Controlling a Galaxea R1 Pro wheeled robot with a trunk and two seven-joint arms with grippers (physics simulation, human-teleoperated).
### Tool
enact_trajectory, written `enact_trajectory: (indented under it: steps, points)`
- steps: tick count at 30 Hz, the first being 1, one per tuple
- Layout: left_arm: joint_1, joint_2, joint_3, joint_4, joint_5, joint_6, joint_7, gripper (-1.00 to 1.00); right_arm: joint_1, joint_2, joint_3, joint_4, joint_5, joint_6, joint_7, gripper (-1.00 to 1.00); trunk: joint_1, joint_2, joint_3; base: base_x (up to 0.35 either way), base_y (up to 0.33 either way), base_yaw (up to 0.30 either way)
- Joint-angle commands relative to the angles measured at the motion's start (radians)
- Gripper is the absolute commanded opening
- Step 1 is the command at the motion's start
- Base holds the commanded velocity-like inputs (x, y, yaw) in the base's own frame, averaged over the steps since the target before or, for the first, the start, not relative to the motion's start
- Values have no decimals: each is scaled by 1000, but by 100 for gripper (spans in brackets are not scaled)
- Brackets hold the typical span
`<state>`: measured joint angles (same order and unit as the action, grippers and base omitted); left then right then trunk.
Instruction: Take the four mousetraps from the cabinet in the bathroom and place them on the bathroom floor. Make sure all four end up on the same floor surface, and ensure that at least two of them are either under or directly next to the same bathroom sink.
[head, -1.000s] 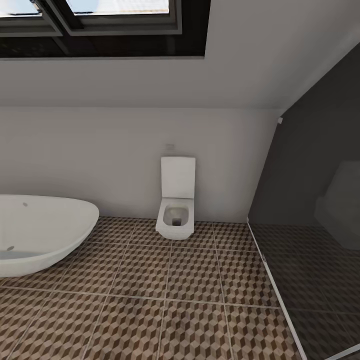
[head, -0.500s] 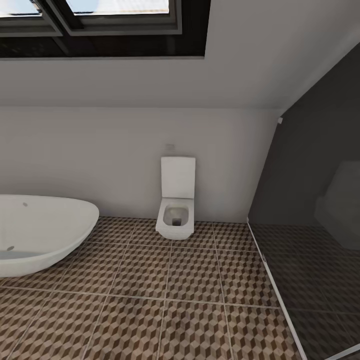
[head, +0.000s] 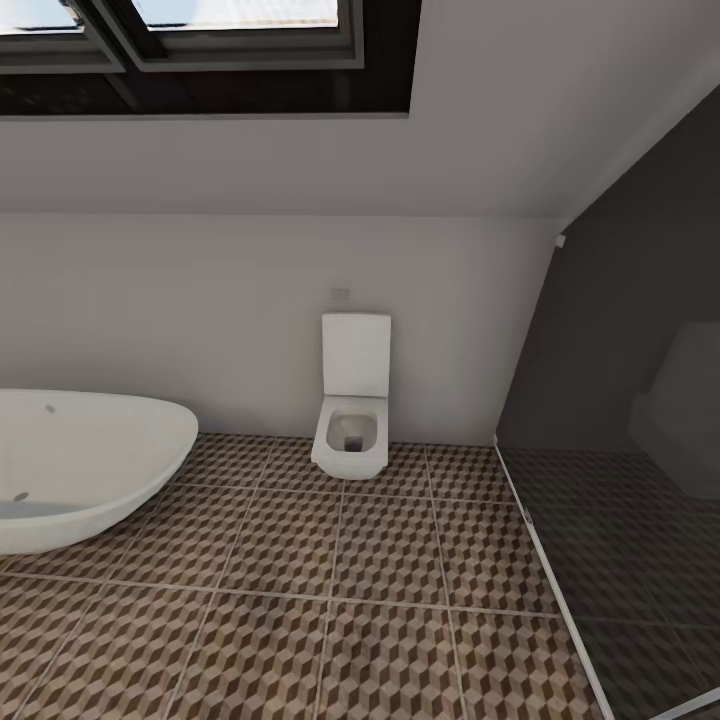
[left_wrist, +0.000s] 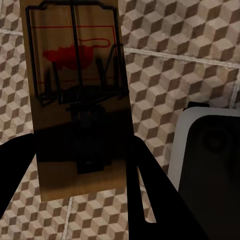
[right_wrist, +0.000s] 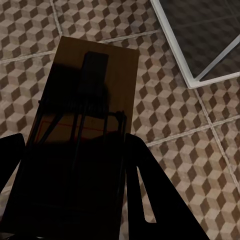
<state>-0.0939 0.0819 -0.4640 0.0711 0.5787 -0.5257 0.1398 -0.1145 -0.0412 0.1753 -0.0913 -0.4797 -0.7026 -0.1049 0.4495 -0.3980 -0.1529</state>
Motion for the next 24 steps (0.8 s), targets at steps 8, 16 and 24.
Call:
enact_trajectory:
  steps: [8,16,24]
  points:
    - [-1,-1,-7,3,-2,-3,6,-100,-1,0,9,0,-2,-1,-9,-100,1,-2,-2,0,0,0]
    - [-1,-1,-7,3,-2,-3,6,-100,-1,0,9,0,-2,-1,-9,-100,1,-2,-2,0,0,0]
    - [-1,-1,-7,3,-2,-3,6,-100,-1,0,9,0,-2,-1,-9,-100,1,-2,-2,0,0,0]
